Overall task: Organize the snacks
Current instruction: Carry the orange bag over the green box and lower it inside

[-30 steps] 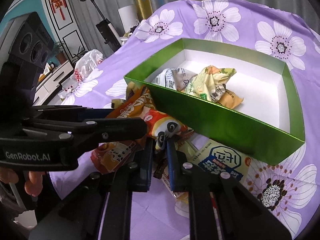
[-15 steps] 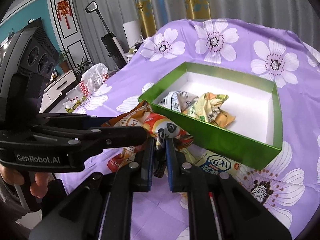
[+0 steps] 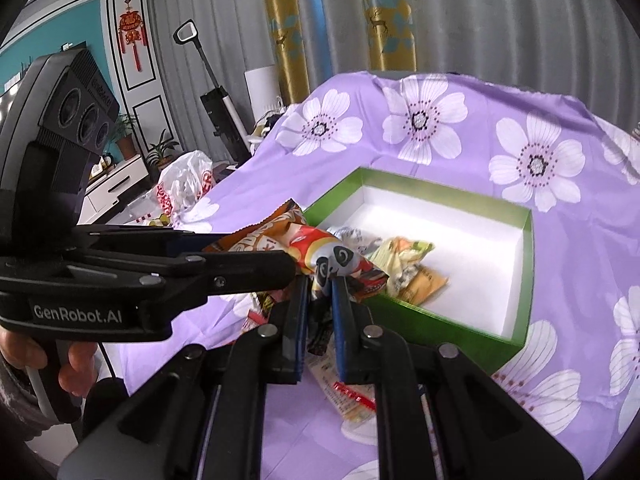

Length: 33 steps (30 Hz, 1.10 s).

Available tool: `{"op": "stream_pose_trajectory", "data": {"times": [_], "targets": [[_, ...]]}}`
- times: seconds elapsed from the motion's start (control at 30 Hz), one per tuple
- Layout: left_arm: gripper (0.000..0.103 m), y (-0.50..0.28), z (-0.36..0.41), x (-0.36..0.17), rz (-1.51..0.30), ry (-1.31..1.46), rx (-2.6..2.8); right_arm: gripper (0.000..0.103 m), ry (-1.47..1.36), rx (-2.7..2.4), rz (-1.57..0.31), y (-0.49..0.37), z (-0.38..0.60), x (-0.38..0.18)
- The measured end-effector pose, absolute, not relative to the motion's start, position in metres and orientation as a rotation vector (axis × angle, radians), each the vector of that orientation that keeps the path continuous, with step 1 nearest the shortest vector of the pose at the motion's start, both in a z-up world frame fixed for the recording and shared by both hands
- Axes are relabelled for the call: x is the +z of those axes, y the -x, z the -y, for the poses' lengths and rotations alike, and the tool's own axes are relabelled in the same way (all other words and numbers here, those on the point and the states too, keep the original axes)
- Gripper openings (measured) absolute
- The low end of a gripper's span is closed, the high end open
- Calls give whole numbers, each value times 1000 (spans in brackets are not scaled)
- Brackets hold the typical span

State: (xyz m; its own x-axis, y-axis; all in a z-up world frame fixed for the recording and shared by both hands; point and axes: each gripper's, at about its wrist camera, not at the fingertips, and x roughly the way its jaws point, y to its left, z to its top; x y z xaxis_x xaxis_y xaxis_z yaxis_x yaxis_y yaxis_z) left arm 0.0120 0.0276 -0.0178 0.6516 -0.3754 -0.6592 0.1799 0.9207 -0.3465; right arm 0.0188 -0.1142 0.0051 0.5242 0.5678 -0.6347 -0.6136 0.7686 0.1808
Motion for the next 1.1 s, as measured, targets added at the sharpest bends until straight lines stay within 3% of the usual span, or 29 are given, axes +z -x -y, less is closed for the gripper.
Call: {"op": "stream_pose_trajectory", "data": {"times": [0.6, 1.1], "targets": [[41, -81, -27, -13, -788, 292, -371, 12, 103, 637, -702, -76, 118, 10], [41, -122, -43, -51, -856, 379, -368, 13, 154, 619, -792, -114, 103, -19]]}}
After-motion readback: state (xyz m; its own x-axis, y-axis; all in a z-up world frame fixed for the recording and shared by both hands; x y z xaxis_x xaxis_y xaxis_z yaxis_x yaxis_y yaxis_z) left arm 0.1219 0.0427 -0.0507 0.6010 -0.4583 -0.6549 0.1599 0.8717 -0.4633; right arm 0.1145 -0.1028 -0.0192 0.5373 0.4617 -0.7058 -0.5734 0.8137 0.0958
